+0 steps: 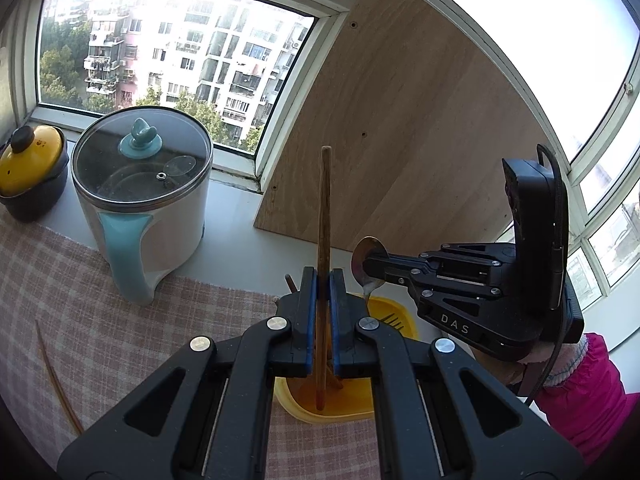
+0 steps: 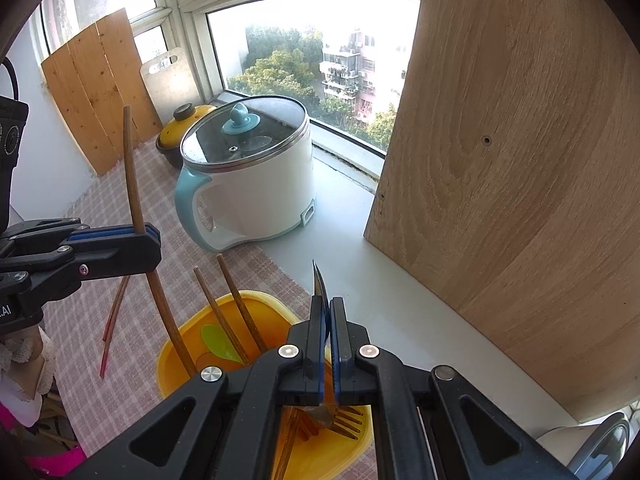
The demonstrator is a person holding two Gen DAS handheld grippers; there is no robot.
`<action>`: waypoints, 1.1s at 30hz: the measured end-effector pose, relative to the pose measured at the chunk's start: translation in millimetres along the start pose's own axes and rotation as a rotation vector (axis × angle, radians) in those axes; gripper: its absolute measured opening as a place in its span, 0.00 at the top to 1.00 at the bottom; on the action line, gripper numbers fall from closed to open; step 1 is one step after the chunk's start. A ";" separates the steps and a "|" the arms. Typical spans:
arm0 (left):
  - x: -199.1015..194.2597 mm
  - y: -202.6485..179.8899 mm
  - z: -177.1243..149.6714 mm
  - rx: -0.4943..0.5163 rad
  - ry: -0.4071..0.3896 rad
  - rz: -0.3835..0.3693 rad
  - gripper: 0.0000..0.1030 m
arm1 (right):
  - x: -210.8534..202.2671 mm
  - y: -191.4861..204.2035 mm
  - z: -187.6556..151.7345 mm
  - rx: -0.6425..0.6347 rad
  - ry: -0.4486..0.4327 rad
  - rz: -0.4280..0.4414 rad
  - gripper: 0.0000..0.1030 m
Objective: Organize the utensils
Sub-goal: 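Lower both tools into the container and open them to drop chopstick and spoon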
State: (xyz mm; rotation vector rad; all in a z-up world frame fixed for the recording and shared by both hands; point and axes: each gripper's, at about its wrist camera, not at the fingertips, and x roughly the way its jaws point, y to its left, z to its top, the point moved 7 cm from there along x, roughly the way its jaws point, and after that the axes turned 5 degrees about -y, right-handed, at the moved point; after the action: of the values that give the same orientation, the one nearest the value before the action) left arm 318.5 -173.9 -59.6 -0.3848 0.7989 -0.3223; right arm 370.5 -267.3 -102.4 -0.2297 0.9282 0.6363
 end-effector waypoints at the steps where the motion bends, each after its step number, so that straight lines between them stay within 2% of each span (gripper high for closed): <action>1: -0.1 -0.6 -0.2 0.002 0.003 -0.004 0.97 | 0.0 0.4 -0.5 -0.002 0.001 0.002 1.00; 5: -3.9 -2.2 -1.0 0.007 0.001 -0.004 0.97 | -1.5 2.4 -0.6 0.000 0.000 0.006 0.96; 7: -4.6 -1.3 -2.7 0.005 0.010 0.006 0.96 | -3.6 3.0 0.2 0.005 -0.006 0.011 0.79; 15: -13.0 4.6 -6.9 -0.006 0.007 0.020 0.96 | -12.0 9.5 -0.1 -0.004 -0.022 0.005 0.74; 19: -19.3 6.3 -8.0 -0.004 0.000 0.026 0.82 | -16.3 15.8 -0.4 -0.011 -0.028 0.003 0.69; 27: -39.6 12.7 -11.3 -0.002 -0.023 0.042 0.82 | -26.9 29.3 -0.1 -0.029 -0.048 -0.008 0.60; 33: -59.6 23.9 -17.1 -0.002 -0.037 0.055 0.82 | -38.4 43.2 -1.0 -0.046 -0.061 -0.021 0.57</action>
State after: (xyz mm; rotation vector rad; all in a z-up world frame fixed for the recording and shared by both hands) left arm 269.8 -131.4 -43.8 -0.3688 0.7724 -0.2626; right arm 327.2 -249.1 -68.6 -0.2590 0.8521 0.6426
